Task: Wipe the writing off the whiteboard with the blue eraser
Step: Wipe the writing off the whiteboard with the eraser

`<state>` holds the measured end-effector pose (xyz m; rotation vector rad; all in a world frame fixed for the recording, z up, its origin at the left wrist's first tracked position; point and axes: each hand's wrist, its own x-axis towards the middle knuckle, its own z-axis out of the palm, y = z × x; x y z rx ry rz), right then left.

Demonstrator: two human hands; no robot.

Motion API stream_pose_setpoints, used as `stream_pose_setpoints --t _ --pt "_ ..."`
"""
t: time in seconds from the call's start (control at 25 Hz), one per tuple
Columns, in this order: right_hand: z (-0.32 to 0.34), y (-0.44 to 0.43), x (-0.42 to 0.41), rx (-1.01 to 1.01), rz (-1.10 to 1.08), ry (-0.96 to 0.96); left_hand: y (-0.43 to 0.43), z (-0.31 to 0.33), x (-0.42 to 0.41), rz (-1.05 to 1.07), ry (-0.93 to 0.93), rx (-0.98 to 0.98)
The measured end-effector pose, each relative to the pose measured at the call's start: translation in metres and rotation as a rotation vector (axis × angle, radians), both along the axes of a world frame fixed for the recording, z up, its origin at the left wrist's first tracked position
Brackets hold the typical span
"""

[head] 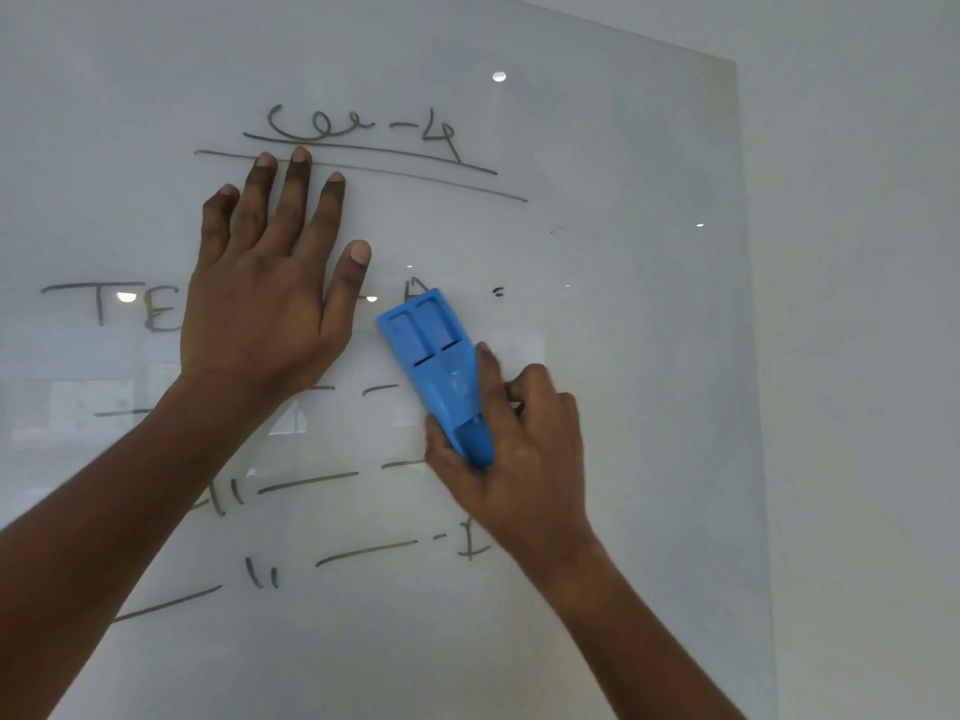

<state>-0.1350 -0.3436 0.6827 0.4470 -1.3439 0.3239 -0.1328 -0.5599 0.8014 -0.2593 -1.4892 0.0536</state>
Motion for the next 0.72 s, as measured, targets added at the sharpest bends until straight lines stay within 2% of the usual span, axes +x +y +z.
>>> stream_pose_setpoints --t 0.16,0.24,0.4,0.52,0.72 --pt "0.039 0.046 -0.005 -0.382 0.081 -0.049 0.0 0.0 0.002 0.001 -0.018 0.003" --pt "0.047 0.053 -0.005 -0.484 0.119 -0.09 0.001 0.0 0.003 0.015 -0.027 0.005" --pt "0.045 0.054 -0.006 -0.451 0.111 -0.106 0.003 0.002 0.01 -0.039 -0.086 0.021" --pt "0.044 0.055 -0.006 -0.45 0.116 -0.107 -0.008 0.003 0.028 -0.132 -0.047 0.056" --pt "0.046 0.054 -0.007 -0.449 0.104 -0.086 -0.078 0.0 0.051 -0.061 0.009 0.152"
